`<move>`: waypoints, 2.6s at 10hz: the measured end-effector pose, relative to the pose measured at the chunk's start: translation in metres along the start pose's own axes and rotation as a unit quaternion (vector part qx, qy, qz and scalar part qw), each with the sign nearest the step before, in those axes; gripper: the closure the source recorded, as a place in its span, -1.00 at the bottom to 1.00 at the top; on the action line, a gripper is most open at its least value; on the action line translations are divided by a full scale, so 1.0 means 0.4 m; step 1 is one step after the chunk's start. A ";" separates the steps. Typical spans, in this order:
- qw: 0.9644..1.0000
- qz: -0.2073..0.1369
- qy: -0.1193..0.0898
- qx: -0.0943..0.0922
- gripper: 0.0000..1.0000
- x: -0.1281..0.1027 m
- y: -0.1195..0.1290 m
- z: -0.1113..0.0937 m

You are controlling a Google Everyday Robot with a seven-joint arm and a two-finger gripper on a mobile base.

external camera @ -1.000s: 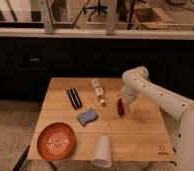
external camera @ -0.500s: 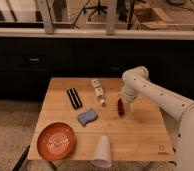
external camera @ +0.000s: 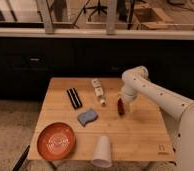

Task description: Place the pepper in the ceramic bowl

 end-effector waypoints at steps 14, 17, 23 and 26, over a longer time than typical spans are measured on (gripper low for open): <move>0.981 -0.182 -0.061 0.024 -0.60 -0.026 -0.013 0.084; 0.974 -0.215 -0.059 0.026 -0.31 -0.043 -0.023 0.066; 0.973 -0.222 -0.053 0.017 0.89 -0.064 -0.031 0.053; 0.976 -0.213 -0.048 0.013 1.00 -0.127 -0.053 -0.016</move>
